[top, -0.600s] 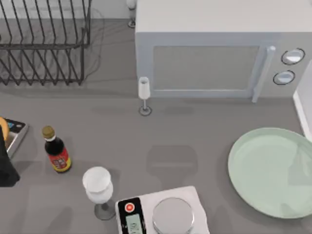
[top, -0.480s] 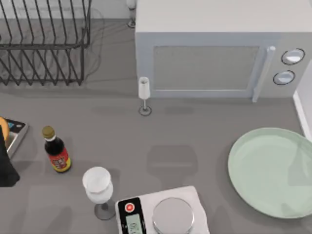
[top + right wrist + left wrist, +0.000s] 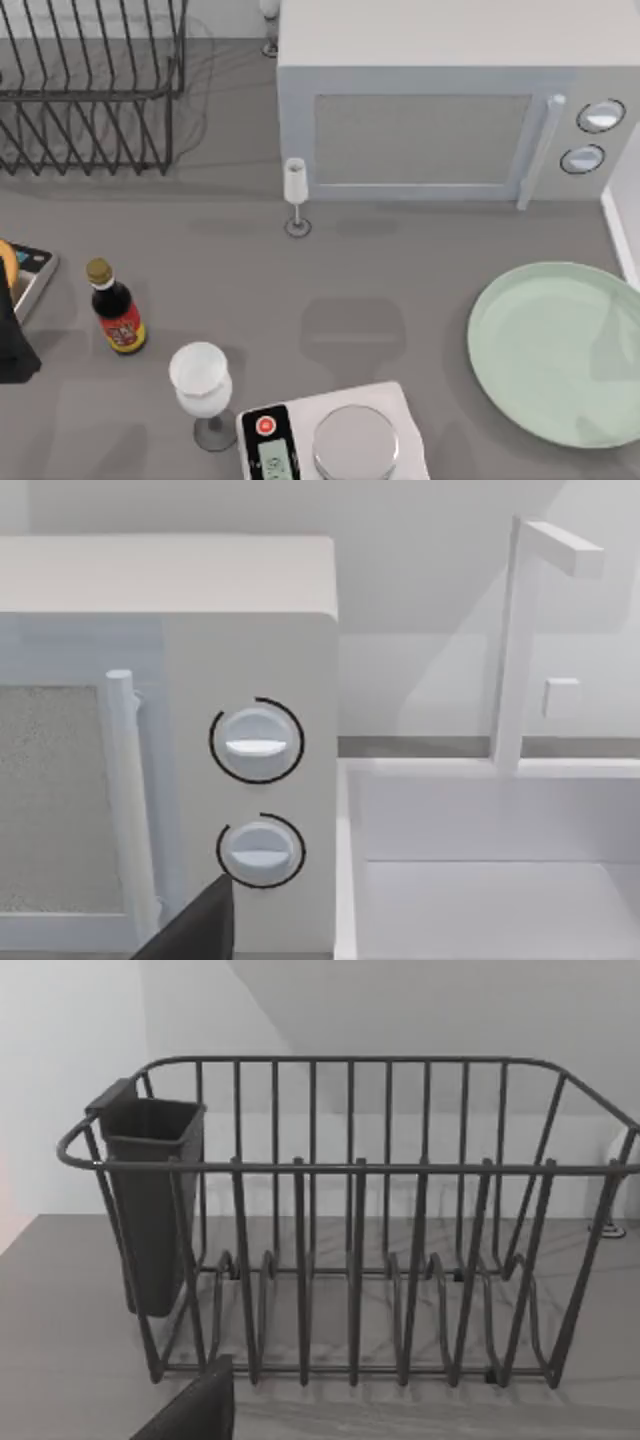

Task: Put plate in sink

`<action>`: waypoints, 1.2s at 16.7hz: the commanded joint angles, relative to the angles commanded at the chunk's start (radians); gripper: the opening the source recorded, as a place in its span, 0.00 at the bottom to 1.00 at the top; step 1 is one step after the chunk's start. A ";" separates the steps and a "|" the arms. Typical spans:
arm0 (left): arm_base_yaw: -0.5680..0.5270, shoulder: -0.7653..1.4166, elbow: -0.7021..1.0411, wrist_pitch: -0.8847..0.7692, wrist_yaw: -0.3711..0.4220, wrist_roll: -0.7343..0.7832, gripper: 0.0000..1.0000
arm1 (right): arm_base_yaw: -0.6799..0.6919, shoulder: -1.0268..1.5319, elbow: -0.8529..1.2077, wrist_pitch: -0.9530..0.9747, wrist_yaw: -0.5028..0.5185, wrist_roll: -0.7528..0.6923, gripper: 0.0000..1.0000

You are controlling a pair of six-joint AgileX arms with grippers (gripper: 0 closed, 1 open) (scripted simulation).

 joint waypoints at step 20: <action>0.000 0.000 0.000 0.000 0.000 0.000 1.00 | 0.084 0.223 0.198 -0.159 0.000 0.086 1.00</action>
